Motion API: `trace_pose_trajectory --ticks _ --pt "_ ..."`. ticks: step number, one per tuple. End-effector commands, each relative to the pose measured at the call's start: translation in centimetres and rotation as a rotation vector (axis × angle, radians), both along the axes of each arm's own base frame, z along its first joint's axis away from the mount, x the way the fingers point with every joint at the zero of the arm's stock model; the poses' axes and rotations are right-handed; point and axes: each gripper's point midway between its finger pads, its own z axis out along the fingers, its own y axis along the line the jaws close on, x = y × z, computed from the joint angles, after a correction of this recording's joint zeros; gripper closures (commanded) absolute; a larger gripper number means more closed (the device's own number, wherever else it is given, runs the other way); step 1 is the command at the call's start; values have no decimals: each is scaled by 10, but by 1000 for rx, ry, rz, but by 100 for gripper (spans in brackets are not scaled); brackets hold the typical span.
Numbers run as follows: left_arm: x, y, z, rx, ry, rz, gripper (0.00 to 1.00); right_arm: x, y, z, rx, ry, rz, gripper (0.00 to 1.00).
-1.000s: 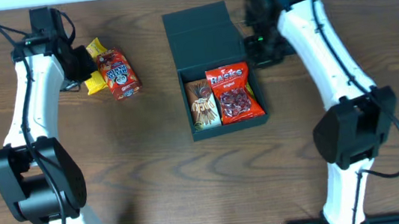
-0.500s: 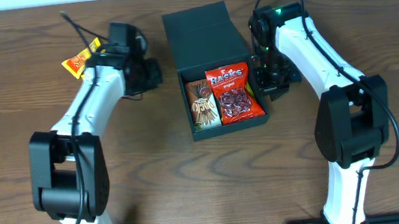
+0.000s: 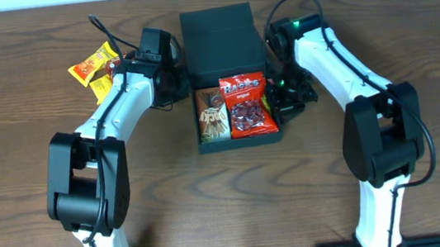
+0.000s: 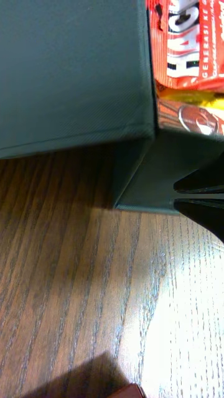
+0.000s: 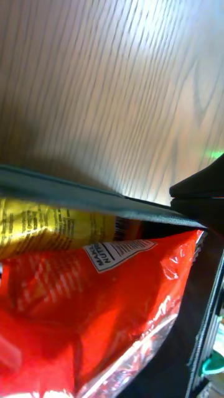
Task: Pack container
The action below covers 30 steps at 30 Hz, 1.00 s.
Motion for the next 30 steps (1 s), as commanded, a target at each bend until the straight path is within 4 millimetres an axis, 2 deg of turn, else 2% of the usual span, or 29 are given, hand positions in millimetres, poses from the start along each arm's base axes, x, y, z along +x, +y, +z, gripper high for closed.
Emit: trace_pose_trajectory --ticks 1,7,12,15,18,21,23,24,26,27,28,29,30 --pt "-1 0 -3 -8 12 11 94 -4 12 1 56 9 27 98" --pt "0 -1 -3 -9 9 11 94 -6 21 3 108 18 41 98" --pt "2 6 -2 3 3 26 94 -3 13 0 54 2 46 98" --pt "11 18 13 -4 -26 60 94 1 1 -1 -4 -13 28 98" --pt "29 51 50 52 -126 144 94 15 -18 6 -101 -76 -2 98" --pt "42 99 91 195 -242 274 94 41 -30 32 -128 -187 -69 98" --pt "43 126 106 272 -282 367 94 58 -34 52 -114 -262 -105 98" --pt "42 135 107 282 -277 421 94 73 -40 70 -103 -328 -148 98" --pt "42 140 100 275 -256 458 93 87 -46 86 -90 -386 -189 99" --pt "42 141 96 272 -245 471 86 93 -50 92 -85 -409 -205 93" --pt "43 141 90 272 -233 479 84 98 -54 97 -82 -427 -217 83" --pt "44 141 83 274 -221 479 82 102 -58 102 -80 -445 -231 65" --pt "47 140 73 280 -207 477 75 106 -63 105 -79 -457 -244 44"
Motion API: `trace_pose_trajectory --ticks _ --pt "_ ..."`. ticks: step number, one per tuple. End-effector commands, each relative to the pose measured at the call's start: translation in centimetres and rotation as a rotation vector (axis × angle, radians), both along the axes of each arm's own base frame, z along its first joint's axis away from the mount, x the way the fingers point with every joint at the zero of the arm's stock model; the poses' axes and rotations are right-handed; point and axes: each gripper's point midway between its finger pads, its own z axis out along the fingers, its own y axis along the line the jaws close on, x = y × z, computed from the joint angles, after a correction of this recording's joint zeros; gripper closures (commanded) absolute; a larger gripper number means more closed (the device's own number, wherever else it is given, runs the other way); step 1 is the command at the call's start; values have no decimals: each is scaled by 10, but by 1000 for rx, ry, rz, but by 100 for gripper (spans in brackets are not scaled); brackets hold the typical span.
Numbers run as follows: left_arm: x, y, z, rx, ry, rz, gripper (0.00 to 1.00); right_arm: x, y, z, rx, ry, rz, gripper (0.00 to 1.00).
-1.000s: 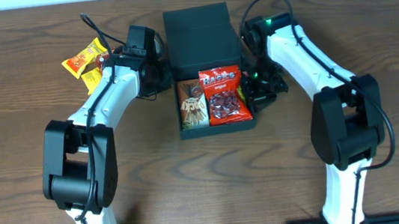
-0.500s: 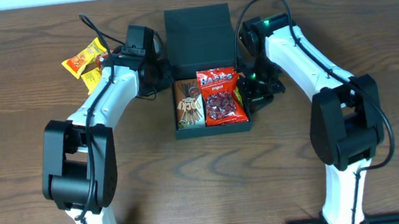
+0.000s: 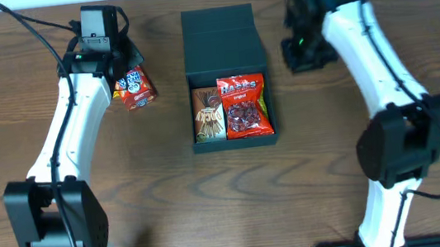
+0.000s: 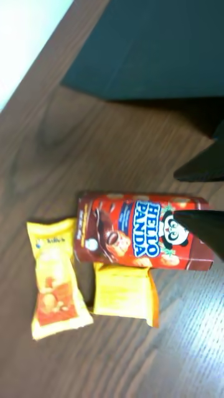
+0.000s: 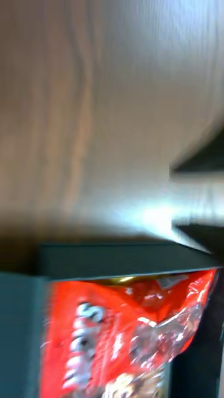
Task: Pack container
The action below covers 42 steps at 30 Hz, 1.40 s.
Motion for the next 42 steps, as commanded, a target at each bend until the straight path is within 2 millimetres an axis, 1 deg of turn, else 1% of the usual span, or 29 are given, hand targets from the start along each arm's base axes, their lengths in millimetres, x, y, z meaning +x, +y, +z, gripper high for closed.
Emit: trace_pose_trajectory --ticks 1,2,3,4,5,7,8,12,16,21,23,25,29,33,40,42 --pt "3 10 -34 29 64 65 62 11 -18 24 -2 -74 -56 37" --pt "4 10 -40 29 75 68 51 12 -20 24 -2 -77 -62 33" --pt "4 10 -46 27 83 78 43 12 -23 24 -2 -77 -67 29" --pt "4 12 -52 25 93 101 37 12 -26 24 -3 -74 -73 26" --pt "4 14 -55 22 98 125 33 12 -27 24 -3 -72 -77 24" --pt "5 15 -63 11 108 163 22 12 -28 24 -4 -71 -79 23" --pt "6 15 -65 2 108 173 19 12 -28 24 -4 -71 -79 22" --pt "5 12 -80 -36 133 218 17 12 -28 24 -5 -71 -74 19" --pt "7 12 -92 -35 148 224 16 13 -28 24 -5 -78 -64 17" --pt "4 11 -108 -35 184 219 9 13 -28 24 -6 -79 -59 16" --pt "4 9 -114 -39 196 212 2 13 -28 24 -6 -79 -60 16" --pt "4 8 -118 -38 203 201 5 13 -28 24 -6 -79 -60 15" --pt "7 4 -129 -38 215 157 5 13 -28 24 -6 -79 -59 14" --pt "6 3 -140 -39 232 155 5 13 -28 24 -6 -77 -59 14" --pt "17 7 -142 -40 197 156 5 12 -28 24 -6 -76 -59 13" --pt "18 8 -144 -47 195 158 3 12 -28 24 -6 -76 -59 13"
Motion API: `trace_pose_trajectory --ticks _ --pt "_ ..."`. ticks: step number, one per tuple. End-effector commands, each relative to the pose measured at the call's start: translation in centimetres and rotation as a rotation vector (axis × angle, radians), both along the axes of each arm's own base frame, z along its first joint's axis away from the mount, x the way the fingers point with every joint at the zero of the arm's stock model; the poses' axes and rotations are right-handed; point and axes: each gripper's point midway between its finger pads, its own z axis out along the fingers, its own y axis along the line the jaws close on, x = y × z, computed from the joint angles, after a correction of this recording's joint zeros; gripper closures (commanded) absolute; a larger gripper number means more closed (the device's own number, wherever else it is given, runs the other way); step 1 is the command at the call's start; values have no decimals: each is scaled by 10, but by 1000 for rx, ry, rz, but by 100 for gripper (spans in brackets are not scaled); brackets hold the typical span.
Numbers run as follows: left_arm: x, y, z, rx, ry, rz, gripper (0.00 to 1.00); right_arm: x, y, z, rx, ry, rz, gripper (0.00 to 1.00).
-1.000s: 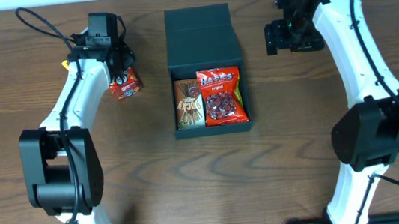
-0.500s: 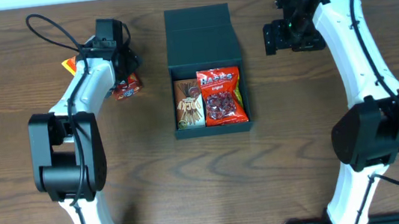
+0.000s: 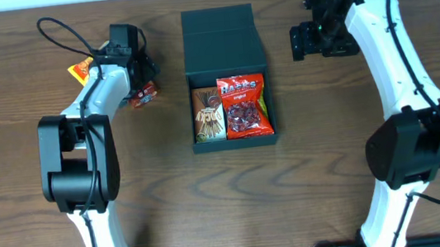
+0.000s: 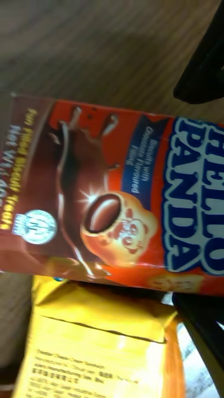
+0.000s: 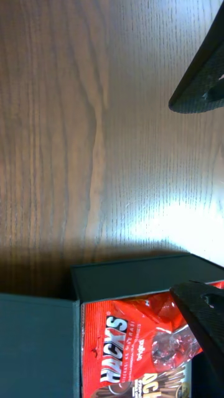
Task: Pack container
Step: 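Grasp the red Hello Panda box with the left gripper and lift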
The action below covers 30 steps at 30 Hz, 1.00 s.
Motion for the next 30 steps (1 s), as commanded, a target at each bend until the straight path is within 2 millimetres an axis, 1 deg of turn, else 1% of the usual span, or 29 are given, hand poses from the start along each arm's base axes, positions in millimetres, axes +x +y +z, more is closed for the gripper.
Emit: trace_pose_trajectory --ticks 1,3,4,7,10,14,15,16,17,18,21,23,26,30 --pt "-1 6 -12 3 23 -6 1 1 -2 6 -3 -17 4 14" --pt "-2 5 -15 -8 29 -10 0 1 -2 6 -3 -17 4 13" --pt "-2 5 -16 -8 31 -12 6 1 -2 6 -3 -18 4 13" --pt "-3 4 -20 -11 42 -20 15 1 -2 6 -3 -17 4 13" --pt "-5 0 -26 -25 58 -48 18 1 -2 6 -3 -17 4 13" --pt "-3 0 -26 -23 55 -52 29 1 -2 6 -3 -17 4 13" --pt "-3 0 -25 -20 54 -61 35 1 -2 6 -3 -17 4 13" --pt "-2 -1 -24 -17 54 -71 43 1 -2 6 -3 -17 4 13" --pt "-1 -2 -22 -18 54 -82 46 1 -2 6 -3 -17 4 13" --pt "0 -3 -20 -22 54 -94 46 1 -2 6 -3 -16 4 13" --pt "6 -4 -6 -17 52 -110 44 1 -2 6 -3 -17 4 13" --pt "14 -5 9 -4 35 -141 43 1 -2 6 -4 -17 12 13" --pt "29 -9 42 12 2 -180 44 1 -2 6 -8 -18 18 13" --pt "38 -20 84 24 -25 -225 46 4 -8 7 -10 -24 5 13"
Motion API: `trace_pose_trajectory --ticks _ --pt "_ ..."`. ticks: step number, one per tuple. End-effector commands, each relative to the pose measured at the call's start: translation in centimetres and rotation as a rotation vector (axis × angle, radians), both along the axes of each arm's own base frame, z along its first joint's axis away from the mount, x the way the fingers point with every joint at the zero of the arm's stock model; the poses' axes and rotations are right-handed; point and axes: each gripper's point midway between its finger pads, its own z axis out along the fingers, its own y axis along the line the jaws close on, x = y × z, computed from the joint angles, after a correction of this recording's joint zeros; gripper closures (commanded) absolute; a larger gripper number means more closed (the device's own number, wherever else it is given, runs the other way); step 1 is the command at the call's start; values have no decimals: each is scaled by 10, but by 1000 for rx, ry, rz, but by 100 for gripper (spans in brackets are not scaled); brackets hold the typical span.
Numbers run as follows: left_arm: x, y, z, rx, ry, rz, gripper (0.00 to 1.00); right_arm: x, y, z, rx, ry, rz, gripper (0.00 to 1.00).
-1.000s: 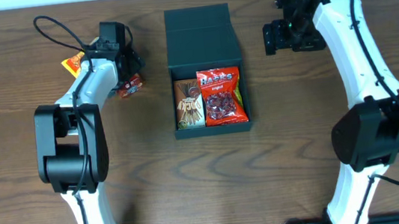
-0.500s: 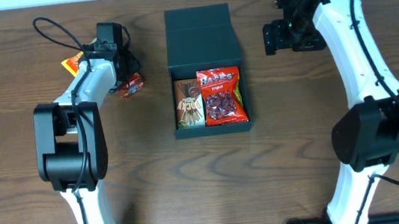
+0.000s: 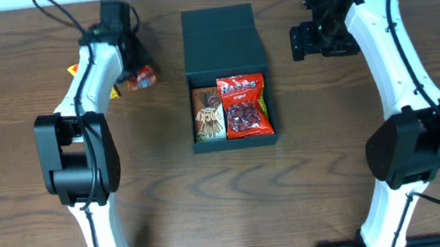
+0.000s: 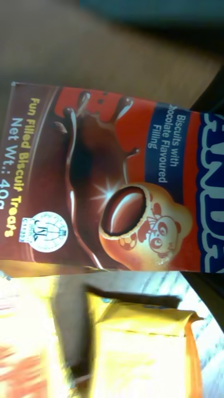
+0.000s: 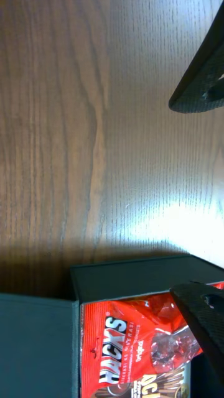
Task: Pack container
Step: 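Grasp the red Hello Panda box with the left gripper and lift, then lower the Hello Panda box into the black box's left side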
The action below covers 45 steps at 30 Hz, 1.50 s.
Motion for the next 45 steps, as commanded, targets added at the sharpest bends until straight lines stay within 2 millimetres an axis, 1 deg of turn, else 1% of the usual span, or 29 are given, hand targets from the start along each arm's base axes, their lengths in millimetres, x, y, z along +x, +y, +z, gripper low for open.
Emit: trace_pose_trajectory --ticks 1,3,4,6,9,14,18,23,25,28,30,32,34,36,37,40,41,44,45 --pt "14 -14 40 15 -64 -67 47 4 -11 7 -8 -26 -10 13" --pt "13 -23 53 18 -65 -91 49 7 -22 8 -7 -32 -35 13" --pt "9 -33 61 17 -55 -109 51 8 -32 10 -6 -37 -60 13" --pt "1 -46 67 17 -35 -134 54 10 -47 12 -6 -46 -95 13" --pt "-18 -75 66 -16 24 -171 57 12 -73 16 -3 -56 -154 14" --pt "-54 -121 59 -40 125 -228 62 10 -105 16 -5 -58 -226 13" --pt "-79 -156 55 -24 171 -307 62 9 -118 16 -6 -63 -255 13" --pt "-115 -185 51 17 243 -387 62 10 -123 17 -7 -69 -265 12" --pt "-127 -191 50 42 268 -407 62 11 -123 17 -7 -73 -264 12" --pt "-139 -191 48 74 301 -418 61 12 -123 17 -7 -75 -264 11" --pt "-145 -189 48 77 325 -397 61 12 -123 17 -7 -75 -264 11" --pt "-146 -188 47 79 330 -397 60 12 -123 17 -6 -75 -264 11" --pt "-144 -186 48 81 328 -393 55 12 -122 17 0 -76 -263 10" --pt "-144 -185 48 82 330 -392 32 12 -122 17 0 -75 -263 10" --pt "-144 -184 47 83 332 -393 28 11 -121 17 0 -74 -263 10" --pt "-144 -184 47 83 331 -393 20 11 -121 17 1 -72 -262 9" --pt "-143 -184 48 83 329 -397 18 11 -121 17 1 -72 -262 10" --pt "-141 -184 48 88 317 -417 18 10 -116 16 17 -64 -253 10" --pt "-138 -180 49 101 310 -408 19 10 -111 17 41 -63 -233 11"
